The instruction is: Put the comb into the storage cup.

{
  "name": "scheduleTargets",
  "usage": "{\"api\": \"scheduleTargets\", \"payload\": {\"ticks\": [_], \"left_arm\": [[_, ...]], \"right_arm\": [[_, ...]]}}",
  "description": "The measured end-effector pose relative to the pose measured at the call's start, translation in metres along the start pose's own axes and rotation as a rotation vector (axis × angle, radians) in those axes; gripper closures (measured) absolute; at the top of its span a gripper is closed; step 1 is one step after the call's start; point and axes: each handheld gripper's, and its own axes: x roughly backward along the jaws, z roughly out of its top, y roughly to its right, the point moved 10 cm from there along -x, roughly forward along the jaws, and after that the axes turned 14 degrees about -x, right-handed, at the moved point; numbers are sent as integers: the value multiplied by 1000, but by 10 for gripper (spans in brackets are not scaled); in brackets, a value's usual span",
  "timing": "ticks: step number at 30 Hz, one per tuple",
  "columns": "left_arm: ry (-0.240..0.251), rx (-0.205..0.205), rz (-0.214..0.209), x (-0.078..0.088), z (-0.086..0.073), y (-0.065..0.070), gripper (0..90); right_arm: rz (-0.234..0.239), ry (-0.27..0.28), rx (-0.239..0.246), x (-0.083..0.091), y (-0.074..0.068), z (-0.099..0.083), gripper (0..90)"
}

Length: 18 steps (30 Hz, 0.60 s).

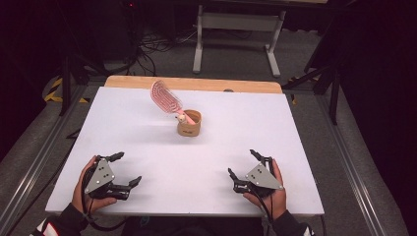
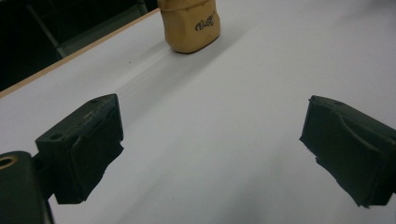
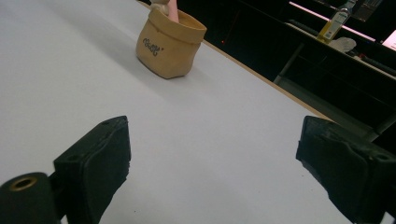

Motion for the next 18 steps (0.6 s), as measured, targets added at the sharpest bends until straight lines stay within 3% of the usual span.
{"api": "scheduleTargets", "payload": {"ticks": [18], "left_arm": [[-3,12,-15,-5,1,2,64]], "right_arm": [[-5,-2,-21,-1,2,0,100]]}}
